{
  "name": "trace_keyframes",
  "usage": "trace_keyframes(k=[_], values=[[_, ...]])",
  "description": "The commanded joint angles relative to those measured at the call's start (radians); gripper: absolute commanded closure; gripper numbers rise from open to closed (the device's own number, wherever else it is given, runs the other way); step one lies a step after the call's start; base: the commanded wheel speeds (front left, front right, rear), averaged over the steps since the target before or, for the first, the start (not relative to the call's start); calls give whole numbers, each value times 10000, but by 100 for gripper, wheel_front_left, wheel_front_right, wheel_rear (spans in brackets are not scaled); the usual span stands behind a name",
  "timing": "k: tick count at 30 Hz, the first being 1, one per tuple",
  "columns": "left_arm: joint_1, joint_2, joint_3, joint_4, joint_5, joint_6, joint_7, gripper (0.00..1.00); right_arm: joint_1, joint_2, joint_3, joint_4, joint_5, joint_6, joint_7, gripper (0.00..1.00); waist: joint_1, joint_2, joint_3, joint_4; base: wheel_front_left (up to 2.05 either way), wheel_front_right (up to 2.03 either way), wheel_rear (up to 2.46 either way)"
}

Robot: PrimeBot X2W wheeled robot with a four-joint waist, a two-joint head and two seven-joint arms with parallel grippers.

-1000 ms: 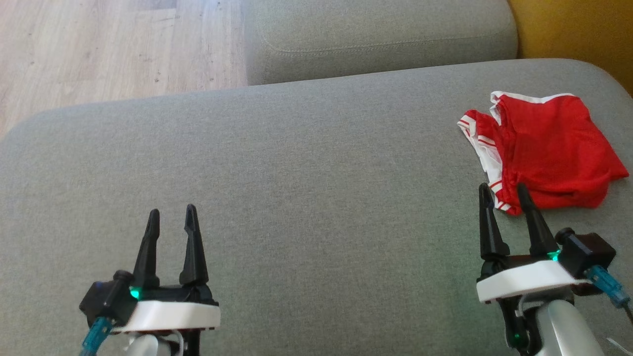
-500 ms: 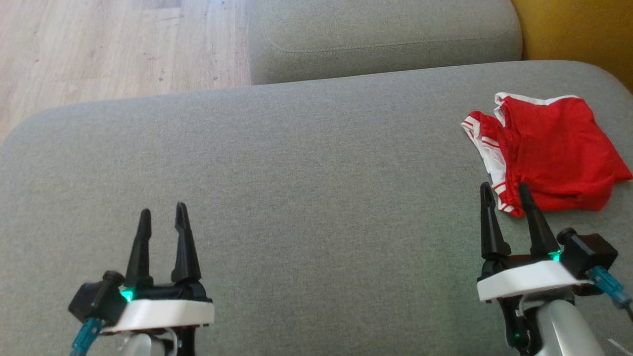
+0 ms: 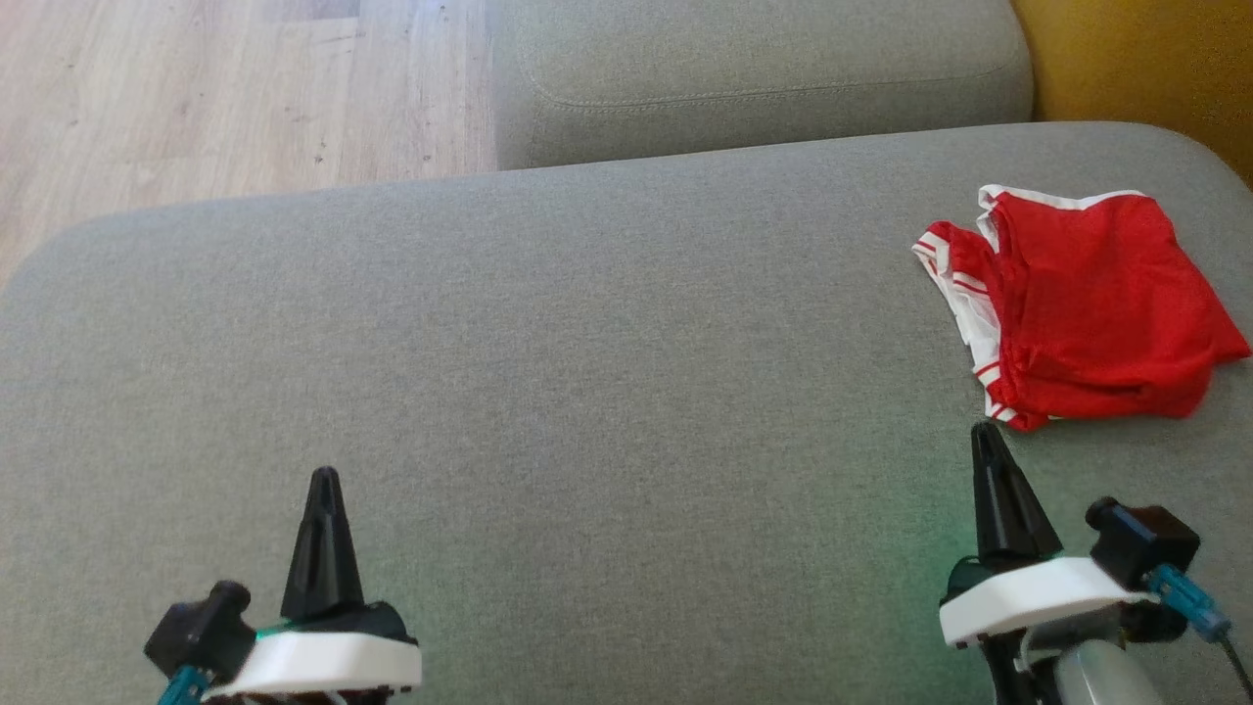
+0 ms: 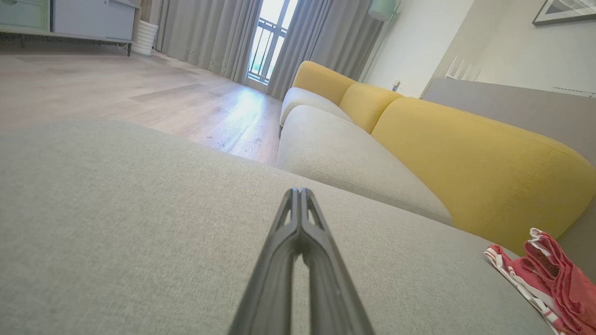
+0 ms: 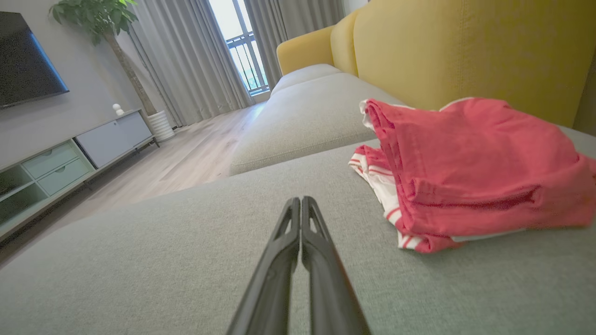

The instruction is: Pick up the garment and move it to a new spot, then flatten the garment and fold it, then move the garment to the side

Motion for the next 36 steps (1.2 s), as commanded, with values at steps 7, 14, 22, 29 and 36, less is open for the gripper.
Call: trace_keyframes(k=[7, 14, 22, 29, 36], values=[[-370, 8, 152, -262, -758, -35, 218, 100, -339, -42, -83, -331, 894, 6, 166, 100, 0, -1, -2, 7, 0, 0, 0], [-420, 14, 274, -241, -1404, -63, 425, 100, -369, -64, -151, -350, 1662, 10, 330, 100, 0, -1, -5, 12, 0, 0, 0], [-476, 20, 415, -216, -2141, -95, 661, 100, -398, -84, -234, -376, 2533, 15, 521, 100, 0, -1, -8, 18, 0, 0, 0], [-526, 25, 538, -195, -2786, -123, 868, 100, -423, -99, -311, -401, 3291, 19, 691, 100, 0, -1, -11, 24, 0, 0, 0], [-576, 30, 660, -174, -3428, -151, 1073, 100, -448, -110, -391, -425, 4043, 24, 864, 100, 0, -1, -13, 30, 0, 0, 0]])
